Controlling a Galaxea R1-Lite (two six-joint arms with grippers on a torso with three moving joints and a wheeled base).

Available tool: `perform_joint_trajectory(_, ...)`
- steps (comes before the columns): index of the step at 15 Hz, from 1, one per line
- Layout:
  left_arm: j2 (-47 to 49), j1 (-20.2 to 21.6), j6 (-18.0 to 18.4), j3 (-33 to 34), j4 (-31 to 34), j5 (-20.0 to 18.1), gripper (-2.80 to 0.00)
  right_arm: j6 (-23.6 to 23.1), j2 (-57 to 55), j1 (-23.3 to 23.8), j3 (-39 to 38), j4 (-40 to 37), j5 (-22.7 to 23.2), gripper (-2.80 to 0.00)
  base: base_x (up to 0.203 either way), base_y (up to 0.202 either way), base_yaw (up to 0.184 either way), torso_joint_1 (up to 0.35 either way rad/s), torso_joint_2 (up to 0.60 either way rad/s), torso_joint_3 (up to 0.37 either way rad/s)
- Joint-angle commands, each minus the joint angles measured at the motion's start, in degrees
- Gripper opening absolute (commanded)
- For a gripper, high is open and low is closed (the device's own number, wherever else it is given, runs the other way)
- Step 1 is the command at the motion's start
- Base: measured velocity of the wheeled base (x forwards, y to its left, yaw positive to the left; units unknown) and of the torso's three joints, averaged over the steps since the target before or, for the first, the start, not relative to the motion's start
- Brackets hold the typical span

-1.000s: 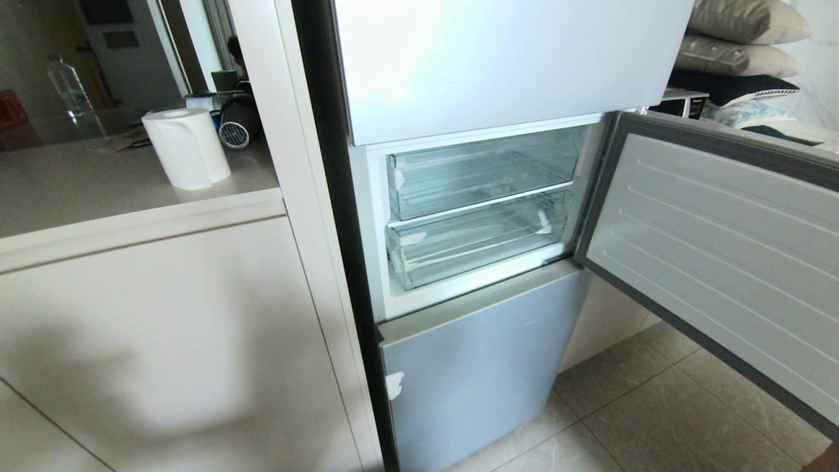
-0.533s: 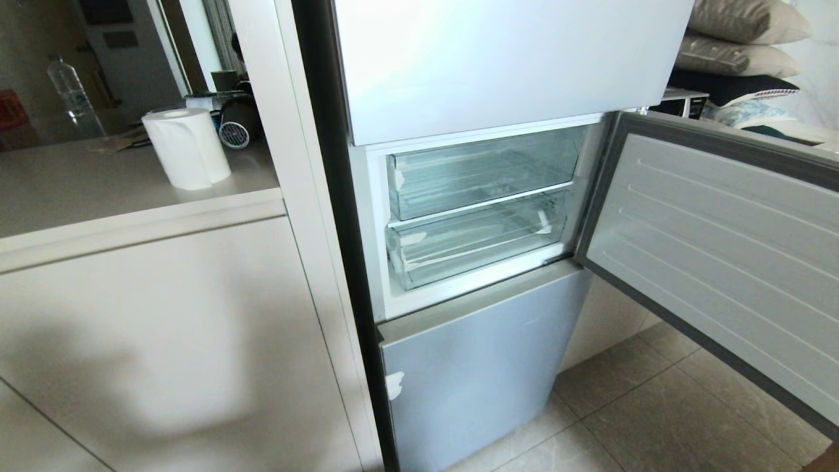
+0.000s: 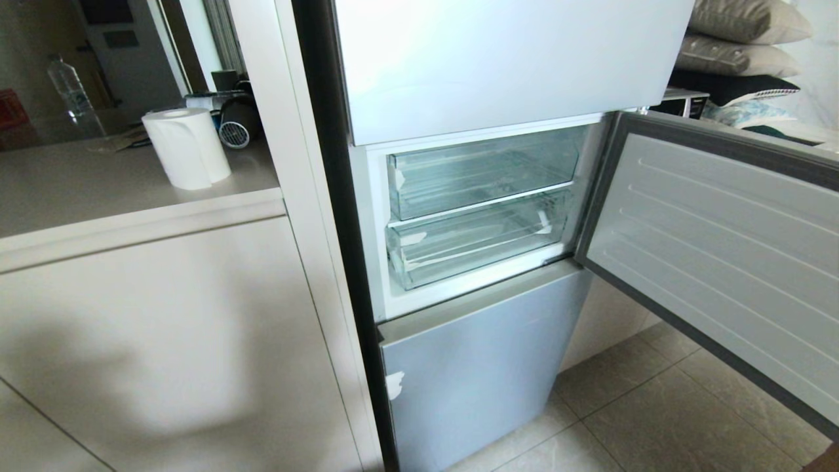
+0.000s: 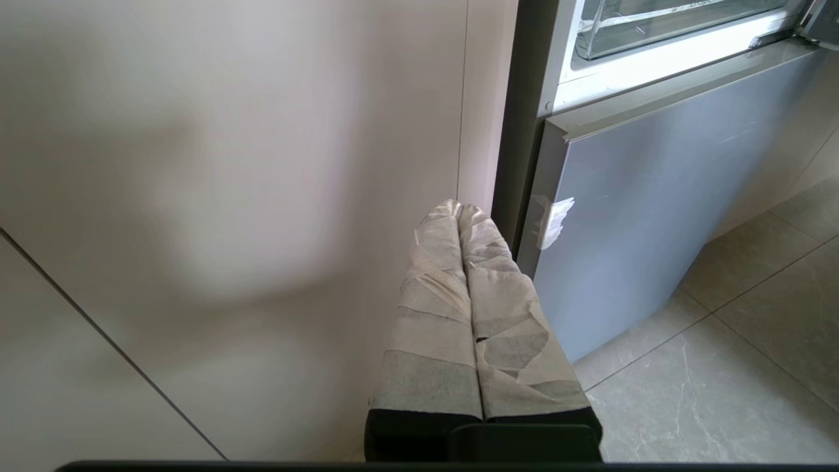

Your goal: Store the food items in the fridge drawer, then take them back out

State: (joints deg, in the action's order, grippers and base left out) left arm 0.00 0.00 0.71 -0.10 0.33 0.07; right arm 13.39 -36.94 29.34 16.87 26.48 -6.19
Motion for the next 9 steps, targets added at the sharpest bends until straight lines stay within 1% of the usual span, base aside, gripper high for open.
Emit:
perform_joint_trajectory(1, 0.00, 0.00, 0.00, 0.01, -0.06, 0.10, -2.80, 0.00, 1.43, -0.25, -2.45, -0.14, 2.10, -2.80, 0.000, 0.000, 0.000, 0.000, 0.00, 0.000)
perform_joint_trajectory(2, 0.00, 0.00, 0.00, 0.01, 0.01, 0.02, -2.80, 0.41, 1.39, 0.29, -1.89, 0.01, 1.69, -2.80, 0.000, 0.000, 0.000, 0.000, 0.00, 0.000)
perform_joint_trajectory(5, 0.00, 0.00, 0.00, 0.01, 0.02, 0.10, -2.80, 0.63, 1.46, 5.30, -2.00, 0.19, 0.83, -2.80, 0.000, 0.000, 0.000, 0.000, 0.00, 0.000)
perform_joint_trajectory(7, 0.00, 0.00, 0.00, 0.01, 0.02, 0.01, -2.80, 0.72, 1.40, 8.33, -2.40, 0.11, 1.64, -2.80, 0.000, 0.000, 0.000, 0.000, 0.00, 0.000)
perform_joint_trajectory(9, 0.00, 0.00, 0.00, 0.01, 0.02, 0.10, -2.80, 0.77, 1.29, 13.63, -2.35, 0.22, 3.27, -2.80, 0.000, 0.000, 0.000, 0.000, 0.00, 0.000)
